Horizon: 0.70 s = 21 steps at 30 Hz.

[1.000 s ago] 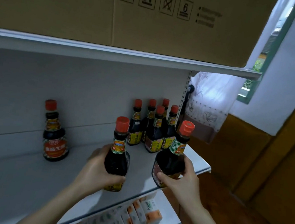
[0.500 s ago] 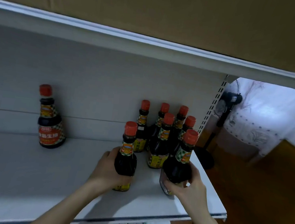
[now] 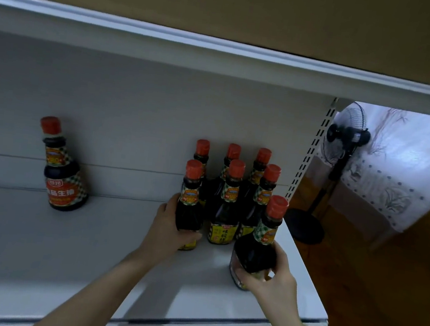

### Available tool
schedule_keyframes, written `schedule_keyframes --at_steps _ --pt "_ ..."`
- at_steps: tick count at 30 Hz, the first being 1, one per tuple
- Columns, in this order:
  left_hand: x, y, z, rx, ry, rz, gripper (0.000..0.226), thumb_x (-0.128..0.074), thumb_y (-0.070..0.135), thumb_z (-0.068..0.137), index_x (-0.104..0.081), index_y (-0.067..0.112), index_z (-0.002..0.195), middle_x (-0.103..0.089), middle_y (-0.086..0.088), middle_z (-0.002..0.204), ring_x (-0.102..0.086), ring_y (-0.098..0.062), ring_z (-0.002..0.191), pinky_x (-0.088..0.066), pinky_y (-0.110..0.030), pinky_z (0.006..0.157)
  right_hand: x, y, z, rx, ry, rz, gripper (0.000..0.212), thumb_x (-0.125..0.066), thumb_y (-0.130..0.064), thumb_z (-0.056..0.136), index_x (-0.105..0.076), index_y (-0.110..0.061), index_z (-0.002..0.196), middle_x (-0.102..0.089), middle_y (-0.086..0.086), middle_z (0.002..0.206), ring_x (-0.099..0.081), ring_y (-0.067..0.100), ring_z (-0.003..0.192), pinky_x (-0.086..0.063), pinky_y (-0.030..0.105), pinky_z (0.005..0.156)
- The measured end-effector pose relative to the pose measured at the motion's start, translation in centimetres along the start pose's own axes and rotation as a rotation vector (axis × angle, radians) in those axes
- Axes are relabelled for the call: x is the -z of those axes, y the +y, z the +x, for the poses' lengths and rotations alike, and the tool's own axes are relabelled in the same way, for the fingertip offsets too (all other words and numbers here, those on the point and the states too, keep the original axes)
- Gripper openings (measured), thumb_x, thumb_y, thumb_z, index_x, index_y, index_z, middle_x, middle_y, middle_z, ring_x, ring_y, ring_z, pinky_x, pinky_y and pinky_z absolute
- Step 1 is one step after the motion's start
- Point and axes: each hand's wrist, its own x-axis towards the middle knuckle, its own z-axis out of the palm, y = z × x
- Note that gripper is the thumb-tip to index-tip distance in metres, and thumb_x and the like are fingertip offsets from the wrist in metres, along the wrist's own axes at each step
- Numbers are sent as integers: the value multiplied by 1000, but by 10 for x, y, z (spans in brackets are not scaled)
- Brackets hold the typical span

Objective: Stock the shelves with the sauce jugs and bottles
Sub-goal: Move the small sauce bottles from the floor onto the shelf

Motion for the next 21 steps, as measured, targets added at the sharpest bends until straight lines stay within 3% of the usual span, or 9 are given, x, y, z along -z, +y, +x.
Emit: schedule_keyframes --at_steps 4,9,14,17,21 --pt "-7 -11 -8 53 19 -55 113 -85 27 60 -13 22 147 -39 -6 141 -41 -22 128 -38 -37 104 -1 1 2 16 -15 2 75 -84 -28 63 -38 -40 122 -49 -33 104 -52 9 100 -47 27 83" --pt "-20 -10 -20 26 84 -189 93 -77 29 62 -23 29 138 -48 10 124 -49 -11 113 -39 -23 88 -3 5 2 31 -19 5 73 -83 -31 64 -34 -51 116 -49 -33 110 -52 9 104 -48 30 87" --pt "-24 -5 -14 6 87 -219 95 -79 20 64 -25 19 142 -46 11 123 -46 -4 110 -37 -10 84 -3 6 1 59 -24 4 74 -82 -29 66 -32 -62 109 -49 -34 111 -53 3 101 -47 28 83" --pt "-26 -8 -9 10 94 -212 93 -80 7 69 -24 19 143 -47 9 124 -46 -6 111 -36 -15 87 -3 6 1 63 -34 1 75 -82 -30 66 -30 -64 109 -49 -34 112 -53 4 103 -49 30 84" --pt "-25 -10 -5 22 68 -215 99 -82 13 66 -21 17 144 -46 9 123 -44 -5 111 -34 -12 85 -3 8 1 75 -34 3 75 -81 -32 66 -31 -65 110 -48 -37 111 -52 -2 104 -49 31 85"
